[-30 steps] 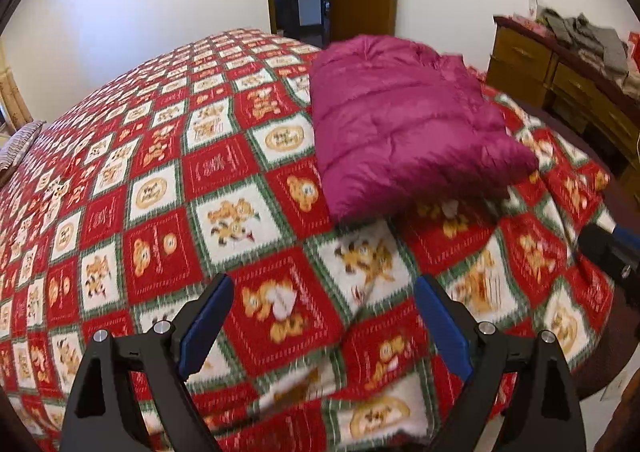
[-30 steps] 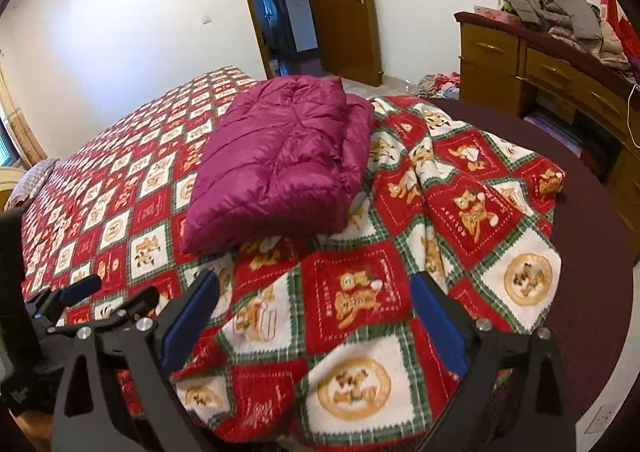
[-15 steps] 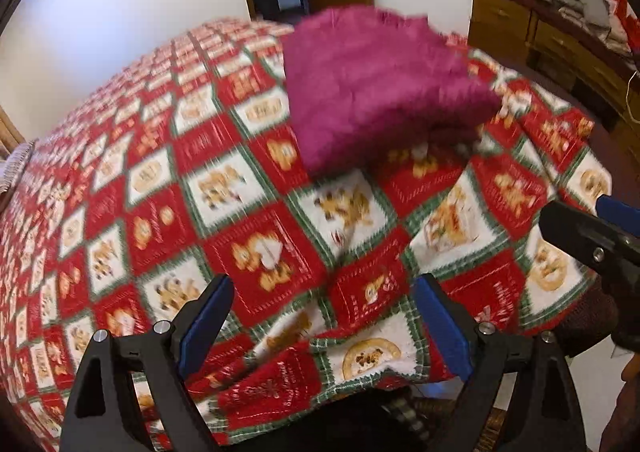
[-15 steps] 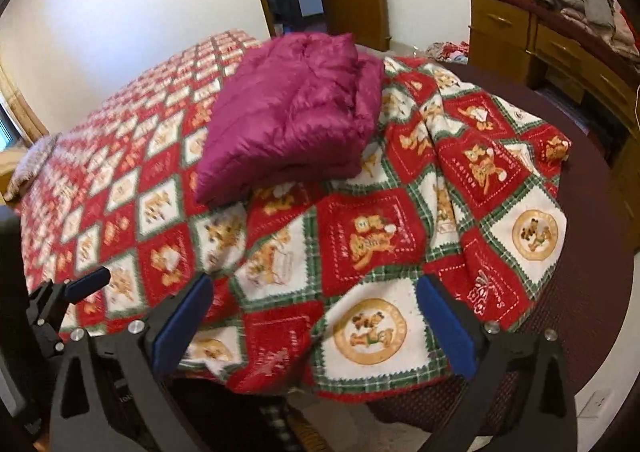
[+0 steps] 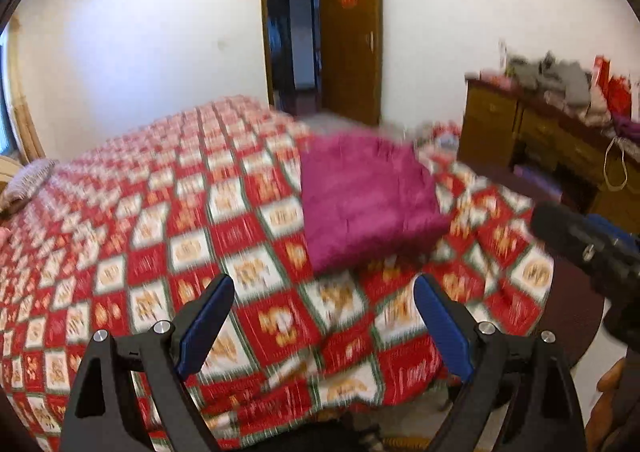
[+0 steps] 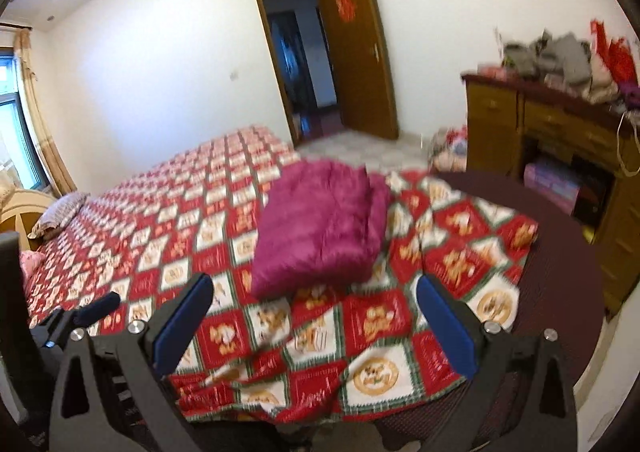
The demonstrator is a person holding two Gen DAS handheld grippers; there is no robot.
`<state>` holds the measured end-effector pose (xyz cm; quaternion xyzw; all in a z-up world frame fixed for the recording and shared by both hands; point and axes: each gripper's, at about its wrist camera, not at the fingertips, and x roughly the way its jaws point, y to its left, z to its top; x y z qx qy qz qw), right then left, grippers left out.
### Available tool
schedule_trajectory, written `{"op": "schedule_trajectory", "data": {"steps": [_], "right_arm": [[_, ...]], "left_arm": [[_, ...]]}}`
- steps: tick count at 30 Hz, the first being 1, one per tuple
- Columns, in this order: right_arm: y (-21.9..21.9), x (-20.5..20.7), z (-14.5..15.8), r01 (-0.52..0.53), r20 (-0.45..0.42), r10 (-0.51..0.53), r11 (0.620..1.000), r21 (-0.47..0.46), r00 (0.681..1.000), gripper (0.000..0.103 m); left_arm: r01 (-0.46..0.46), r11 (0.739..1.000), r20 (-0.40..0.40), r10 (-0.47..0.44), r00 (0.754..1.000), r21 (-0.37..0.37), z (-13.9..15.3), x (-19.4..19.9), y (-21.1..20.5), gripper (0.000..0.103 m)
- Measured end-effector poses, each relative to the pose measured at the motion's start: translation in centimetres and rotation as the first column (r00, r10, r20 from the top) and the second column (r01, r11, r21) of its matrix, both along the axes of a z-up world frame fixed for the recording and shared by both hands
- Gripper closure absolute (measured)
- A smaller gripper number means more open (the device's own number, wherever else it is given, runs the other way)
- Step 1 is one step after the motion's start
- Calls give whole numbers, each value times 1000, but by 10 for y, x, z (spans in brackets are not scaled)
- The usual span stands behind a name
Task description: Fold large clothes
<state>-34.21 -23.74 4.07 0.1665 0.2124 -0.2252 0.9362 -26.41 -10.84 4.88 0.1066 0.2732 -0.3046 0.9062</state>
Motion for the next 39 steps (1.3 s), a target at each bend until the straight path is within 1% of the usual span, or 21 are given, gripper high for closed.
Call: {"op": "schedule_trajectory", "data": {"steps": [2, 3, 6, 10, 14, 17, 18, 20, 26, 29, 35, 39], "right_arm": [[6, -7, 12, 7, 43, -5, 999, -46, 999, 0], [9, -10, 17, 10, 62, -6, 998, -68, 998, 0], [19, -20, 30, 31, 124, -13, 989, -142, 992, 0], [27, -33, 45, 51, 219, -8, 980, -194, 976, 0], [31, -51, 59, 132, 354, -39, 961, -242, 934, 0], [29, -59, 62, 165, 413, -54, 957, -238, 909, 0], [27, -58, 62, 169, 419, -57, 957, -236, 906, 0], [25, -55, 60, 166, 406, -59, 958, -233, 912, 0], [22, -39, 48, 126, 317, -52, 968, -217, 947, 0], [24, -45, 48, 130, 320, -54, 966, -224, 946, 0], [24, -52, 49, 151, 337, -65, 960, -237, 939, 0], [23, -50, 49, 141, 326, -60, 963, -231, 944, 0]], "left_arm": [[-12, 999, 80, 15, 997, -43, 16, -7, 7, 11], [-19, 997, 134, 29, 991, -73, 26, -13, 12, 11], [1, 991, 209, 27, 978, -131, 44, -22, 20, 11], [31, 984, 238, 12, 971, -175, 65, -25, 22, 11], [41, 977, 251, 13, 968, -209, 80, -24, 17, 11], [51, 973, 256, 9, 967, -224, 80, -26, 16, 11], [51, 974, 255, 7, 967, -222, 78, -27, 15, 11], [53, 976, 247, 1, 969, -211, 72, -28, 13, 11], [79, 980, 193, -43, 980, -182, 57, -28, 1, 11], [83, 982, 184, -51, 982, -170, 51, -29, -4, 11], [72, 987, 198, -43, 979, -144, 45, -31, -8, 11], [82, 985, 201, -50, 978, -152, 47, -32, -7, 11]]}}
